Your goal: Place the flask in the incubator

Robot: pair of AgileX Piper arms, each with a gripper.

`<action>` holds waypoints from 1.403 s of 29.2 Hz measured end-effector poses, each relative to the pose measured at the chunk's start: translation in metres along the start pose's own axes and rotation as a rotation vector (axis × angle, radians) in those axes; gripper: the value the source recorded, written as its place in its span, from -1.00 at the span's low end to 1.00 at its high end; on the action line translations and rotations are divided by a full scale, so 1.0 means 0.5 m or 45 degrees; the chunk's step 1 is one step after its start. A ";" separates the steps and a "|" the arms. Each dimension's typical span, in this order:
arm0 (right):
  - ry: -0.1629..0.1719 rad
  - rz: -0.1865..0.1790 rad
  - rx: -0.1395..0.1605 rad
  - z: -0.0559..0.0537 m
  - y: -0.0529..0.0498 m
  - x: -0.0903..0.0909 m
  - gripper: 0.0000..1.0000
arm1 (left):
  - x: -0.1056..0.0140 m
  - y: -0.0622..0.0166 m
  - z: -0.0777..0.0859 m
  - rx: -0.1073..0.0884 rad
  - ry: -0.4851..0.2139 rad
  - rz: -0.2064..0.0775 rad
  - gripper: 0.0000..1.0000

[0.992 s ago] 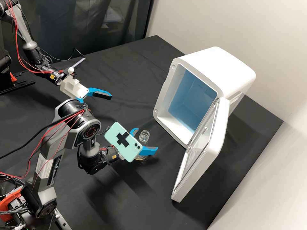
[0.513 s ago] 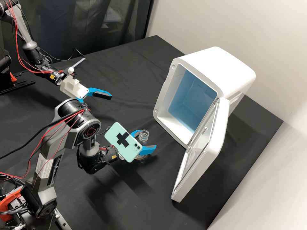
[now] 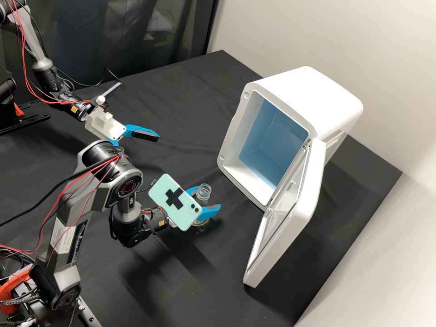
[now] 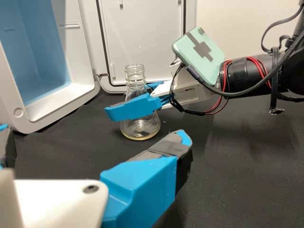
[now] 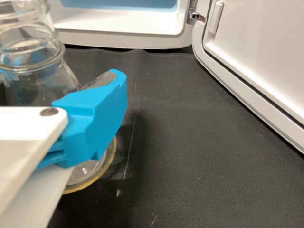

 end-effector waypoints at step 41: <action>0.141 0.268 0.158 -0.133 0.197 0.042 -1.00 | 0.000 0.000 0.000 0.000 0.000 0.000 1.00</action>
